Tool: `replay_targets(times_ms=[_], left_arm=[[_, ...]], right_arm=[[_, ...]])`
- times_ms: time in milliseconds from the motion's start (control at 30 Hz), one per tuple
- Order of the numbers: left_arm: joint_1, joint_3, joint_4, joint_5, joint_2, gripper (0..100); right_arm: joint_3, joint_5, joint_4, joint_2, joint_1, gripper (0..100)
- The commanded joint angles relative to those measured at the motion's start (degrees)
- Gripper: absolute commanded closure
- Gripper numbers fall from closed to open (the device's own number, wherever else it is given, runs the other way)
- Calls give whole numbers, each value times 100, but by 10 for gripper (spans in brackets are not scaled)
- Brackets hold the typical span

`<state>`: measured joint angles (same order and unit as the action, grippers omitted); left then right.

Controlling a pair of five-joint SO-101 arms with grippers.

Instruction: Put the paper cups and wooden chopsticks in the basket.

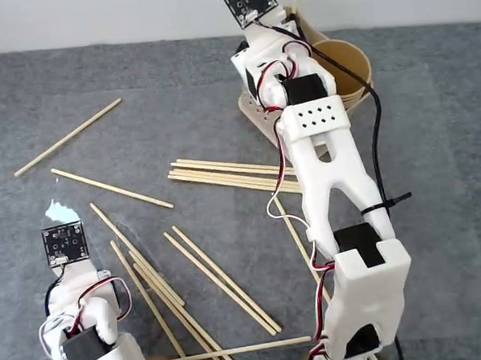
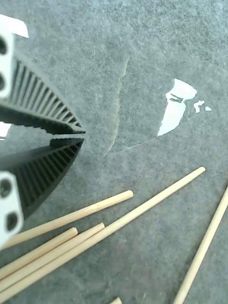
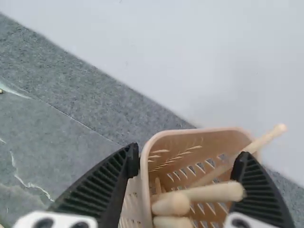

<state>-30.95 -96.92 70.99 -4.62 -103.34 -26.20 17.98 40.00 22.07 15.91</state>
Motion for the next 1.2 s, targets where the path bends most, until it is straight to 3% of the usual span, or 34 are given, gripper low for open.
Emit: replay_targets(times_ms=[0,367,633,1167], left_arm=[[26,48,18,-26,-97,986],[26,48,18,-26,-97,986],[26,48,18,-26,-97,986],[26,48,18,-26,-97,986]], right_arm=[[-237,-53,-40,-66,-13,679],[-967,-26,31,-110,215,679],[-2101,-53,971,-119,251,679],[-3736,-88,6009,-110,1358,681]])
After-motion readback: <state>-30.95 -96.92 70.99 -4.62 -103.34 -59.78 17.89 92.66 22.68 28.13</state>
